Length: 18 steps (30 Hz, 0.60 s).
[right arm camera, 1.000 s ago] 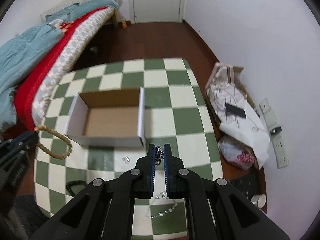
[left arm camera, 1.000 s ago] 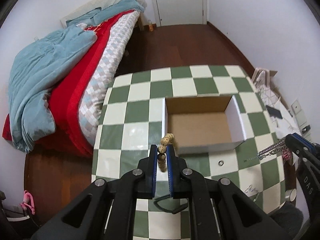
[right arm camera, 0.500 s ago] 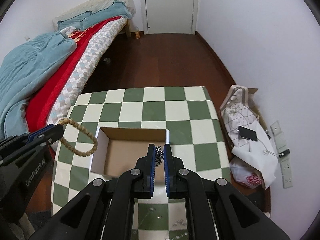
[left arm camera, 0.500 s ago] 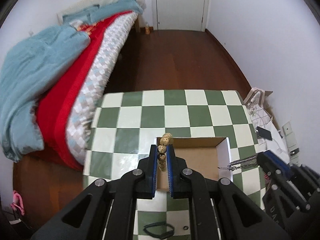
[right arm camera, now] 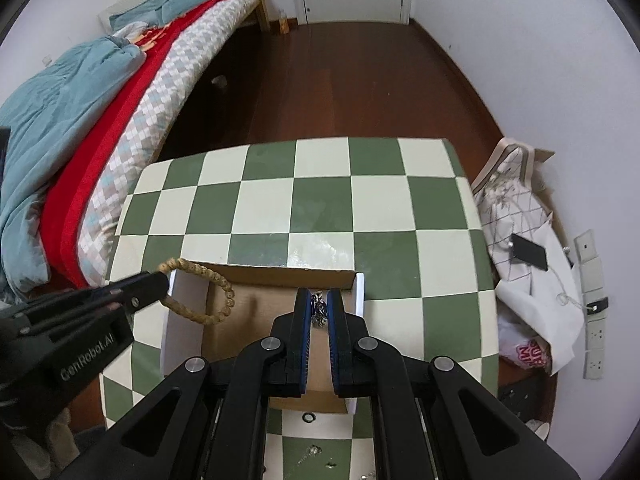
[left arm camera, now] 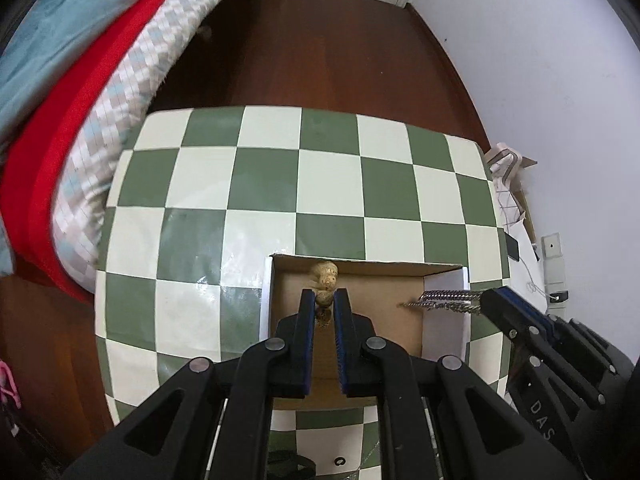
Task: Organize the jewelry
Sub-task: 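Carry both bracelets into the cardboard box and open both tools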
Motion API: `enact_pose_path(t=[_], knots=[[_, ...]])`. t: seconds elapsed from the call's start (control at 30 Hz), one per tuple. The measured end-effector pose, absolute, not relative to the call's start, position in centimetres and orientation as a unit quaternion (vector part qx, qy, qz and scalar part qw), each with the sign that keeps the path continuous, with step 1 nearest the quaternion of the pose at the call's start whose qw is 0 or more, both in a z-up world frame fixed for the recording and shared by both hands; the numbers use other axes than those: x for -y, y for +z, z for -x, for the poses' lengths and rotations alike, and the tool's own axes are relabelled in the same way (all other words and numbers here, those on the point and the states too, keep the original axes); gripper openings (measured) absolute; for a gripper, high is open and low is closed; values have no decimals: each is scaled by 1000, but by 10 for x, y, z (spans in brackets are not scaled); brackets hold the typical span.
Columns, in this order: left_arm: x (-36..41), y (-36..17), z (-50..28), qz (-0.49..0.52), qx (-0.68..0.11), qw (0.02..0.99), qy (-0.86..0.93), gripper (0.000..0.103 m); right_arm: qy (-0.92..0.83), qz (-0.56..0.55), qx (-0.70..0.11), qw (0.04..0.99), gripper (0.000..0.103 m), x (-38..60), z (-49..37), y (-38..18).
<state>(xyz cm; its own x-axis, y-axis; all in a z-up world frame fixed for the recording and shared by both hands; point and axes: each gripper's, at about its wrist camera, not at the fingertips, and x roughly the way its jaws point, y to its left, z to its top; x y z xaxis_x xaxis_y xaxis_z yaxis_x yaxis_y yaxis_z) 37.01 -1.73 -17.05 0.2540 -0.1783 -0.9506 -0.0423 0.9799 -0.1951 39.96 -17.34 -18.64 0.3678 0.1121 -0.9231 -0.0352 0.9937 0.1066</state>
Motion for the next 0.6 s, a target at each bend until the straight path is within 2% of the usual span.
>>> enact_pose_path(t=[0.1,0.17,0.2,0.23,0.27,0.3,0.33,0.37,0.43,0.53,0.6], knots=[[12,-173,-374,95,-610,786,-37,11,59,-48,-578,813,9,172,-408,-197],[10,-169,-374,82,-601,795,-25,21,68,-56,-593,800,10,172,-412,-203],[7,-167,-374,80,-597,798,-20,41,68,-60,-597,797,11,173,-412,-205],[3,-164,-374,75,-589,804,-10,65,67,-62,-598,796,18,174,-413,-206],[1,-161,-372,68,-581,811,1,75,63,-62,-600,795,33,175,-413,-207],[-2,-159,-372,62,-574,817,10,88,61,-64,-600,795,42,176,-412,-207],[-5,-155,-369,49,-563,824,23,94,57,-63,-599,796,59,178,-411,-207],[-7,-155,-368,40,-562,826,30,96,53,-59,-599,797,70,178,-409,-205],[-12,-156,-364,23,-558,828,46,102,42,-47,-597,800,79,178,-404,-204],[-18,-158,-354,4,-546,835,66,102,24,-25,-599,800,100,176,-396,-207],[-19,-160,-346,-6,-540,838,73,102,17,-10,-600,800,101,174,-389,-211]])
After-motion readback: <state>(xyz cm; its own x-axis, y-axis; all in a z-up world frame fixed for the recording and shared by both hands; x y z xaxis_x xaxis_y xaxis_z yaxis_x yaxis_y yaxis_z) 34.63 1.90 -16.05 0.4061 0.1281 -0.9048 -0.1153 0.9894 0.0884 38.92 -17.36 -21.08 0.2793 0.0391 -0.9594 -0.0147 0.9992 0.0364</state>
